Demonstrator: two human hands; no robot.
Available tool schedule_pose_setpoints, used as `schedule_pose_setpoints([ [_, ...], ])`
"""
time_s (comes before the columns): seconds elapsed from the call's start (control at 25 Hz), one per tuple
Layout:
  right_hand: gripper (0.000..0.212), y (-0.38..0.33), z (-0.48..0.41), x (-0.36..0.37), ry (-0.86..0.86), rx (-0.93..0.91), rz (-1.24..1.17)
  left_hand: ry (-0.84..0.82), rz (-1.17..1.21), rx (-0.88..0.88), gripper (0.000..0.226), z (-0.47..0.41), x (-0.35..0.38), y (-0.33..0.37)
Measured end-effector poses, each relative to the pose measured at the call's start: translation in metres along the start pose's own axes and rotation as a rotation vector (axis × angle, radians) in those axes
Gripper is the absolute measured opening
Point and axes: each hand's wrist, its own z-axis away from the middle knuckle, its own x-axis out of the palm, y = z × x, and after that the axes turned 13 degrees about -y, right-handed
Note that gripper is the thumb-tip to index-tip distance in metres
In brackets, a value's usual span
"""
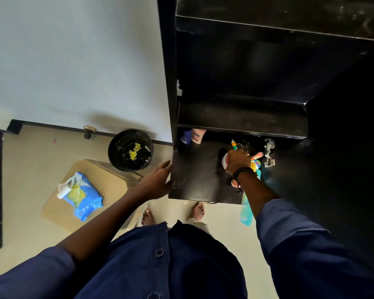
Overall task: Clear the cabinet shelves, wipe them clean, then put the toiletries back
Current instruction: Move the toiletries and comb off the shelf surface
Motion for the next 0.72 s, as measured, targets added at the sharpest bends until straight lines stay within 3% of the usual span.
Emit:
schedule_pose_setpoints([
  [0.12, 0.073, 0.000, 0.009, -0.006, -0.016, -0.095, -0.097, -0.003, 0.002, -0.014, 0.069, 0.004, 0.001, -0.012],
  [0.2, 0.082, -0.014, 0.018, -0.009, -0.010, -0.215, -0.232, -0.003, 0.002, -0.026, 0.070, 0.006, 0.002, -0.018],
  [0.36, 0.082, -0.070, 0.028, -0.006, -0.104, -0.377, -0.467, -0.005, -0.005, -0.030, 0.069, 0.011, -0.001, -0.024],
  [0.72, 0.082, -0.127, 0.027, 0.001, -0.103, -0.366, -0.406, -0.010, 0.017, -0.103, 0.070, 0.029, -0.001, -0.045],
])
